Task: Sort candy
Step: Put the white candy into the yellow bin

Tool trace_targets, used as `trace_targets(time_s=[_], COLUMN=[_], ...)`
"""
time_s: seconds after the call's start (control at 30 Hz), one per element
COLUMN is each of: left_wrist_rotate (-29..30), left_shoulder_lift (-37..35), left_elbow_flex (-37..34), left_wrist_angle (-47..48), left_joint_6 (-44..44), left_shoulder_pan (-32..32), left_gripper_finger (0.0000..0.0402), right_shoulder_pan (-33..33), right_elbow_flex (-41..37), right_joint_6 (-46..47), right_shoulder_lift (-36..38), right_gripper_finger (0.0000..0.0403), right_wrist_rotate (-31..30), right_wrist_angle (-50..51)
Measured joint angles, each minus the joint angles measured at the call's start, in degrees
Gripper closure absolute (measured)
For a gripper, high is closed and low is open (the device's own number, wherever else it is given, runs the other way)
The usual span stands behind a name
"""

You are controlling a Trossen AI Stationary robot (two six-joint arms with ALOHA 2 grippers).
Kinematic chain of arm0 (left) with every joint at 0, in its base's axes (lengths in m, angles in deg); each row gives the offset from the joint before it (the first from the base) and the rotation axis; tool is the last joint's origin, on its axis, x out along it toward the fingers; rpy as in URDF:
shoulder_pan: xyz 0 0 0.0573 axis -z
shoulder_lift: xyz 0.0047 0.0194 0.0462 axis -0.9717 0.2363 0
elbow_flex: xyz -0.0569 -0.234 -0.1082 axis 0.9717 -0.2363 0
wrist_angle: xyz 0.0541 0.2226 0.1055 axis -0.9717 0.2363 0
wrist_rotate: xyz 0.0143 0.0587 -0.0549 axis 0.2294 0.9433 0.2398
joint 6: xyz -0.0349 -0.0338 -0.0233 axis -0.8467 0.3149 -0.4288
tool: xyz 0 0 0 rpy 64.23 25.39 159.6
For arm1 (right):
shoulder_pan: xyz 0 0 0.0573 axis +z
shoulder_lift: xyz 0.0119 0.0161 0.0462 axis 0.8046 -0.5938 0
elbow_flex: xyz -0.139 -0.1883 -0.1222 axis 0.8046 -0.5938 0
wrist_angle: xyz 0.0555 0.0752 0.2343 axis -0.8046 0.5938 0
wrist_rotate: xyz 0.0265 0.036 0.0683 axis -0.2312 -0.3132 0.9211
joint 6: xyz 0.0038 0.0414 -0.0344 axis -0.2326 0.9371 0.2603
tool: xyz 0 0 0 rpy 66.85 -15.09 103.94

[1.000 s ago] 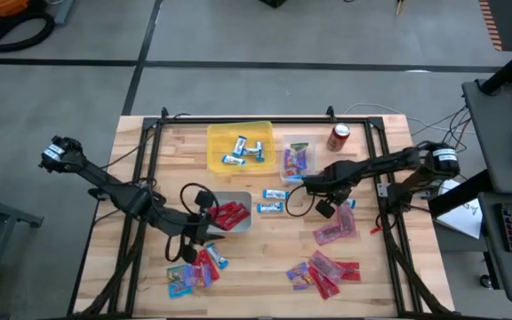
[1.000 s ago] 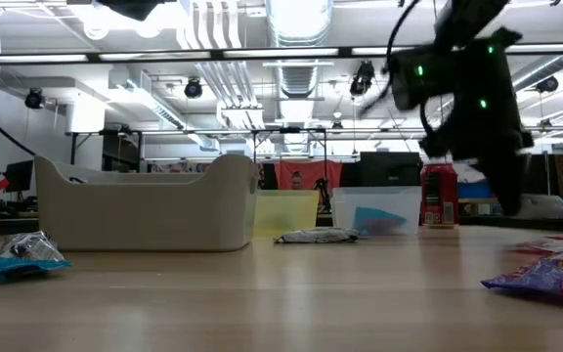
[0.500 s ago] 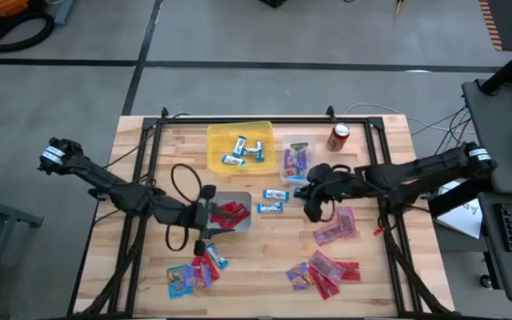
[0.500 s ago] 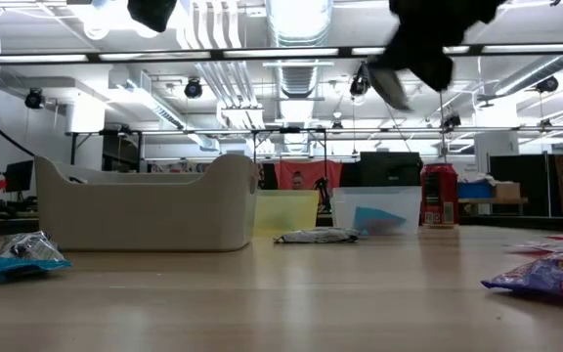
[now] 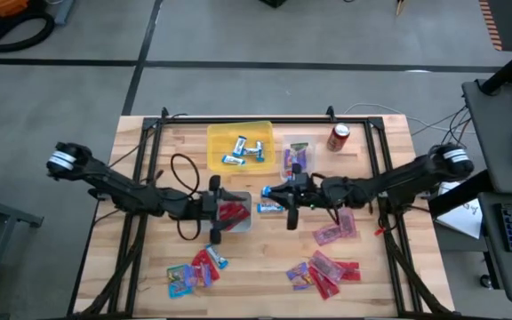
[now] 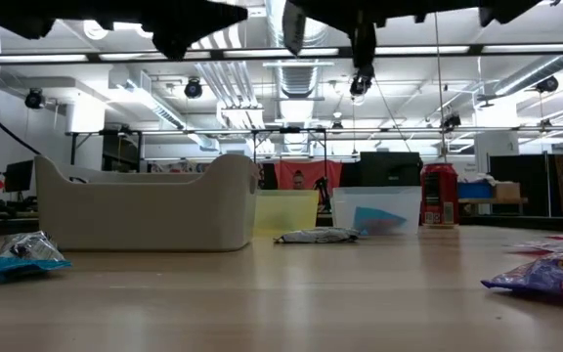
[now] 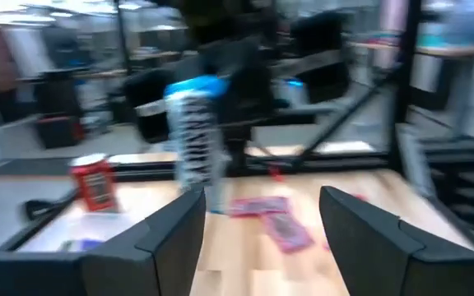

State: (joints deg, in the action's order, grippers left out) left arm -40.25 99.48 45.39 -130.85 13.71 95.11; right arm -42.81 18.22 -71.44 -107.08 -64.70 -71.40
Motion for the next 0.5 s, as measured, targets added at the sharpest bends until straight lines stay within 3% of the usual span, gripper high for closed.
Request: trace_targets(time_s=[0.1, 0.5], left_wrist_rotate=[4.52, 4.96], left_shoulder_lift=[2.01, 9.74], left_elbow_flex=[0.77, 6.50], left_wrist_angle=[-1.18, -1.25], left_joint_6=[-0.39, 0.19], left_shoulder_pan=[-0.69, -1.81], left_gripper_finger=[0.0178, 0.0186], right_shoulder_pan=[0.00, -0.02], right_elbow_flex=[0.75, 5.13], right_joint_6=[-0.18, -2.53], right_shoulder_lift=[-2.69, -8.79], right_gripper_finger=[0.0385, 0.0385], right_wrist_rotate=[0.02, -0.46], right_wrist_angle=[-5.70, -8.73])
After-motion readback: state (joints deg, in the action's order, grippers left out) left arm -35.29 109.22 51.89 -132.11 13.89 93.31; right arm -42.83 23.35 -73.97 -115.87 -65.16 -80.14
